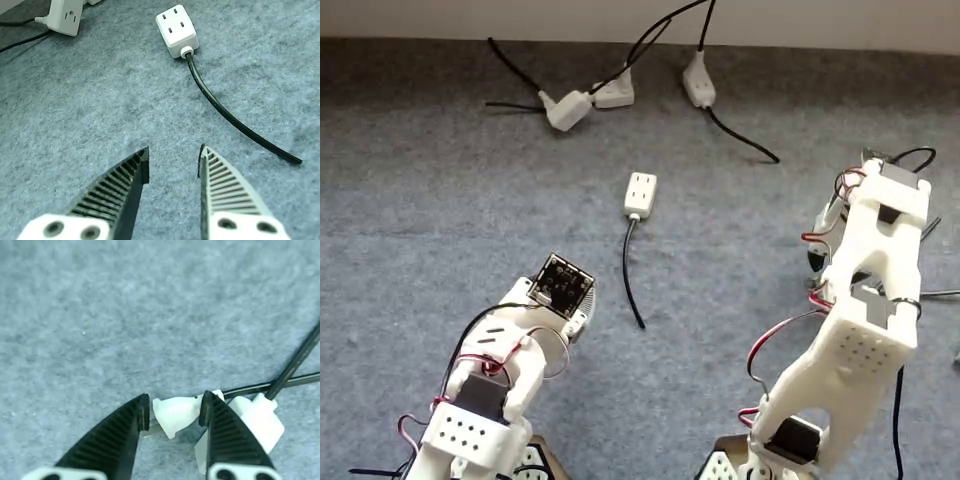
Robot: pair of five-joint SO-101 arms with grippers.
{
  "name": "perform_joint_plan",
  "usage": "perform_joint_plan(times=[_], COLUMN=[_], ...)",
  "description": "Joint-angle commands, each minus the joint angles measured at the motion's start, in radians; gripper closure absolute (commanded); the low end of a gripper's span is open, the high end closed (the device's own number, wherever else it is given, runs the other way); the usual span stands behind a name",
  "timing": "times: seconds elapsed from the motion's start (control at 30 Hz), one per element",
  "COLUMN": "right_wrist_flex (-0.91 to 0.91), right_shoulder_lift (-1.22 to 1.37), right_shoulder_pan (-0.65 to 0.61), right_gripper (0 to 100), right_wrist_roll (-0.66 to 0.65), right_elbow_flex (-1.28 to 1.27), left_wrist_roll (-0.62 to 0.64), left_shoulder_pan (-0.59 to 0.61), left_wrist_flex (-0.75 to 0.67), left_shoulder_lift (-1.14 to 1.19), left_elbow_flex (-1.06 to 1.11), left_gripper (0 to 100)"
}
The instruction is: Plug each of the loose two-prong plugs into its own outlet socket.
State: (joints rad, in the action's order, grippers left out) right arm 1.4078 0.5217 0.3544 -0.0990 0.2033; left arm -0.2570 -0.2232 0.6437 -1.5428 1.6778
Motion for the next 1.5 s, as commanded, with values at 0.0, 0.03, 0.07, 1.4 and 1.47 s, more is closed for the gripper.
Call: perform_joint_plan(times=[0.0, 0.03, 0.07, 1.4, 1.47], right_wrist_flex=[0.013, 0.018, 0.030, 0.136, 0.156], right_shoulder_lift=[-0.104, -0.137, -0.166, 0.298, 0.302], right_shoulder_pan=[0.064, 0.085, 0.107, 0.568, 0.547], right_gripper=[83.0, 83.0, 83.0, 83.3, 83.3], right_wrist_roll=[-0.009, -0.041, -0.083, -0.678, -0.677], right_elbow_flex=[0.137, 0.183, 0.226, 0.338, 0.335], left_wrist_roll=[0.002, 0.002, 0.002, 0.002, 0.002], left_shoulder_pan=[-0.013, -0.013, -0.013, -0.013, -0.013], left_wrist_flex=[-0.018, -0.018, -0.018, -0.023, -0.023], left_shoulder_lift=[-0.007, -0.007, -0.007, -0.007, -0.007], left_elbow_flex=[-0.005, -0.005, -0.007, 0.004, 0.004], left_gripper=[84, 84, 84, 84, 84])
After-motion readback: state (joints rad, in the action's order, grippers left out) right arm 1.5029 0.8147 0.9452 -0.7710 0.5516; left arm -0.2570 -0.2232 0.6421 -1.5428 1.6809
